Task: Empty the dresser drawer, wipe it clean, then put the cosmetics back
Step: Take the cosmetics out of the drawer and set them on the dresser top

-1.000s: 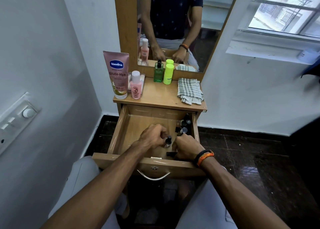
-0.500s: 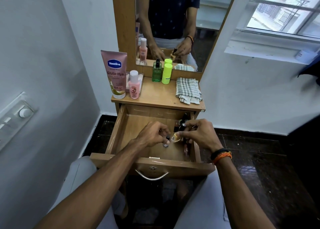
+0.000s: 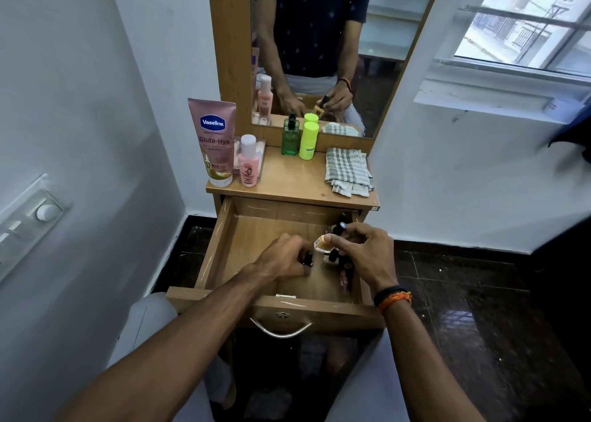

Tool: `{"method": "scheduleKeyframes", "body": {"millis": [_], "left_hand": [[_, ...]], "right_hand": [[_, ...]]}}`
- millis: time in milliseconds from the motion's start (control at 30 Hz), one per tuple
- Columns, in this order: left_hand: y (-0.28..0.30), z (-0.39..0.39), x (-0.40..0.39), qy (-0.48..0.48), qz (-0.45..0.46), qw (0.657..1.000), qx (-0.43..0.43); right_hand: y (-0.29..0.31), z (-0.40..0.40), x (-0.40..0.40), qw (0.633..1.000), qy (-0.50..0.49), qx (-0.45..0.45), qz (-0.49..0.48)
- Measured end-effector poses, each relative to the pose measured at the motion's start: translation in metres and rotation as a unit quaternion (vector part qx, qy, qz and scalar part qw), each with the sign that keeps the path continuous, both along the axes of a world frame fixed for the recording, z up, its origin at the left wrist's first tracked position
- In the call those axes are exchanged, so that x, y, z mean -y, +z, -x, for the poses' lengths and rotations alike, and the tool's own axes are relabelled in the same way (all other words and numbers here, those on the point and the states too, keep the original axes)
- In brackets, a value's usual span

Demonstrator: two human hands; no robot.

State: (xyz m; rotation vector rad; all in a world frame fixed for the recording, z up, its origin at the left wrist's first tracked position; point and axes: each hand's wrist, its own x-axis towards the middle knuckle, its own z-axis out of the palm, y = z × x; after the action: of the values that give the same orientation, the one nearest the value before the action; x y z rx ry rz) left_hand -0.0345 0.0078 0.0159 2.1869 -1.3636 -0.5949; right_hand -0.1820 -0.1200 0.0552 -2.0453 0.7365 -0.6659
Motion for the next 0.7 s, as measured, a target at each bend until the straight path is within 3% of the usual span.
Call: {"method": "scheduleKeyframes", "body": {"millis": [367, 700], "left_hand": [[0.071, -0.038, 0.005, 0.129, 0.201, 0.97, 0.04], [0.101, -0.077, 0.049, 0.204, 0.234, 0.947, 0.084]], "right_hand": [[0.04, -0.046, 0.026, 0.993, -0.071, 0.072, 0.064], [0.064, -0.126, 0.059, 0.987, -0.077, 0.043, 0.134]]}}
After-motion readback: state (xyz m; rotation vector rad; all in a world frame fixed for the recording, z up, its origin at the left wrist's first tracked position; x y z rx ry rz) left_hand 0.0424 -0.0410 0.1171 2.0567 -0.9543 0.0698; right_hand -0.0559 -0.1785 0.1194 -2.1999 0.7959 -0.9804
